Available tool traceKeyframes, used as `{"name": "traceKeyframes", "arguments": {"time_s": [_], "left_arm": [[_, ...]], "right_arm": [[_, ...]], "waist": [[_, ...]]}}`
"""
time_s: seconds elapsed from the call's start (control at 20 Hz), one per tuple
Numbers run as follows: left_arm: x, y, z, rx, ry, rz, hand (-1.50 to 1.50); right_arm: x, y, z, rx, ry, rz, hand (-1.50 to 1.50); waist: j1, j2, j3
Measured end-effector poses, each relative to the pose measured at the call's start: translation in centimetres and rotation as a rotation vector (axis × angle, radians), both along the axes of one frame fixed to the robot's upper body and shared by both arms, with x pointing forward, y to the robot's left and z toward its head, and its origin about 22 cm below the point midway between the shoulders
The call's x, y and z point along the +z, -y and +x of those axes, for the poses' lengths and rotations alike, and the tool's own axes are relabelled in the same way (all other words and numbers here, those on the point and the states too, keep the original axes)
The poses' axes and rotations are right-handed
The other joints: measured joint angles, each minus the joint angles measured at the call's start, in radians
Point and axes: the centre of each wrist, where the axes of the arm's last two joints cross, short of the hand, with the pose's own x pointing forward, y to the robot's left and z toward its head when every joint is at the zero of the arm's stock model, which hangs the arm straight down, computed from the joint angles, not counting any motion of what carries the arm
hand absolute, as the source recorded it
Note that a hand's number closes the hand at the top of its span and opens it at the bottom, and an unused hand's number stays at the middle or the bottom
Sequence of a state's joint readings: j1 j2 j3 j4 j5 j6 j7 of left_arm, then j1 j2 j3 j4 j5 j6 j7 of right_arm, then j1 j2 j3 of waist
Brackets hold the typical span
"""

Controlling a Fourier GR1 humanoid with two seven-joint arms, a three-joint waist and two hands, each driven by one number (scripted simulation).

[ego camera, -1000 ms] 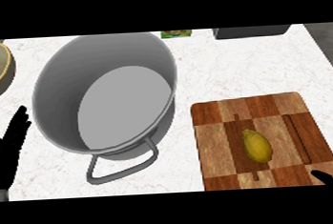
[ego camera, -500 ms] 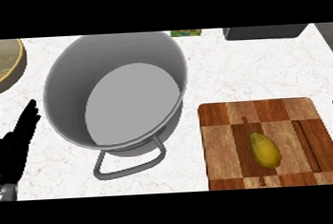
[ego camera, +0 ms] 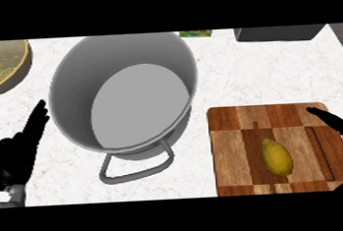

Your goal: Pick the lemon from the cutting board and place it in the pot

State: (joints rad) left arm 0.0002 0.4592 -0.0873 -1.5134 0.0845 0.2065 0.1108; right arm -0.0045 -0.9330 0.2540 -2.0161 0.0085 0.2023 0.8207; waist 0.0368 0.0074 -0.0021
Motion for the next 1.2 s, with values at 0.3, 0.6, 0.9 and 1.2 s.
{"name": "traceKeyframes", "arguments": {"time_s": [0.3,0.6,0.9,1.2], "left_arm": [[0.1,-0.7,-0.1,0.02,0.001,0.004,0.0],[-0.3,-1.0,-0.3,0.028,-0.003,0.005,0.0],[-0.3,-0.8,-0.2,0.029,0.001,0.002,0.0],[-0.5,-0.6,-0.6,0.031,-0.004,0.002,0.0]], "right_arm": [[-0.1,-2.8,3.0,0.049,-0.1,0.007,-1.5],[-1.7,-4.6,4.6,0.064,-0.139,-0.029,-1.5],[-3.3,-5.9,5.8,0.072,-0.171,-0.058,-1.5],[-4.6,-6.7,6.7,0.068,-0.207,-0.07,-1.5]], "waist": [[-0.014,-0.004,0.001],[-0.024,-0.006,0.002],[-0.028,-0.007,0.002],[-0.03,-0.007,0.002]]}}
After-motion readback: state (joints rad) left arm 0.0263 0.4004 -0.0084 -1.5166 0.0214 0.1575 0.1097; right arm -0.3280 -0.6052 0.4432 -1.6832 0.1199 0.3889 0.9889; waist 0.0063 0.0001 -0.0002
